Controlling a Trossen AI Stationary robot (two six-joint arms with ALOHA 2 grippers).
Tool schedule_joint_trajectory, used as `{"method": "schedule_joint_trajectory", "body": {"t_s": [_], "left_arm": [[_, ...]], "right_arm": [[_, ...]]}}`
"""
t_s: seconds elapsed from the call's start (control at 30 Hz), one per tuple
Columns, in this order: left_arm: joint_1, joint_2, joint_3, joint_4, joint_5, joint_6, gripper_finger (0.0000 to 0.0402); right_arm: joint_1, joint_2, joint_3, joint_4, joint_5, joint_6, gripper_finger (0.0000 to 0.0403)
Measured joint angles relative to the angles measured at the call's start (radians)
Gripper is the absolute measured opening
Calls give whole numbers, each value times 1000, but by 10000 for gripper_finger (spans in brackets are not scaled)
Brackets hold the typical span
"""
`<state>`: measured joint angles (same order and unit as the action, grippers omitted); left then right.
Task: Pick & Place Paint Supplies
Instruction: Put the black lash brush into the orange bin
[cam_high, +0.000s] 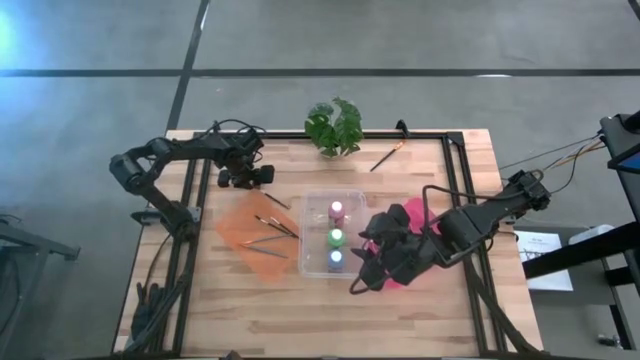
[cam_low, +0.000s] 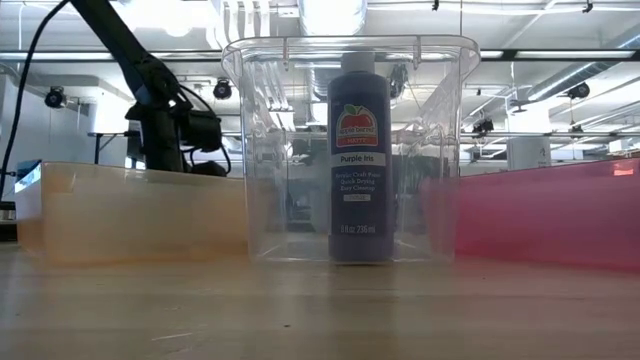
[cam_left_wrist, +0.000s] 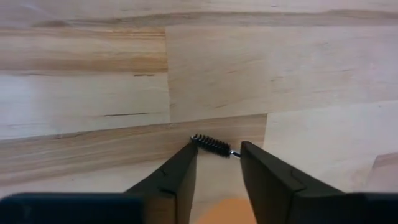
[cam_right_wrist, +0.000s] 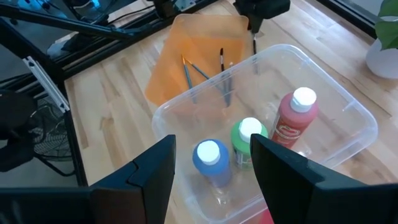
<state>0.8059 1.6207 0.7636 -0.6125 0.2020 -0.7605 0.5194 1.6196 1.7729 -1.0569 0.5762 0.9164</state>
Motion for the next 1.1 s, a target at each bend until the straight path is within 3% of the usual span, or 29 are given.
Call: {"method": "schedule_joint_trajectory", "body": {"t_s": [0.33, 0.5, 0.6, 0.83, 1.1], "left_arm": [[1, -3, -5, 8, -15, 3, 10], [4, -27, -10, 58, -16, -19, 4], [9, -47, -9, 169, -29, -53, 2], [16, -111, -1, 306, 50, -139, 1], [18, -158, 45, 314, 124, -51, 1]], "right_arm": [[5, 0, 0, 0, 0, 6, 202], [13, 0, 0, -1, 1, 15, 202], [14, 0, 0, -1, 1, 17, 202], [20, 0, 0, -1, 2, 22, 202], [28, 0, 0, -1, 2, 23, 202]]}}
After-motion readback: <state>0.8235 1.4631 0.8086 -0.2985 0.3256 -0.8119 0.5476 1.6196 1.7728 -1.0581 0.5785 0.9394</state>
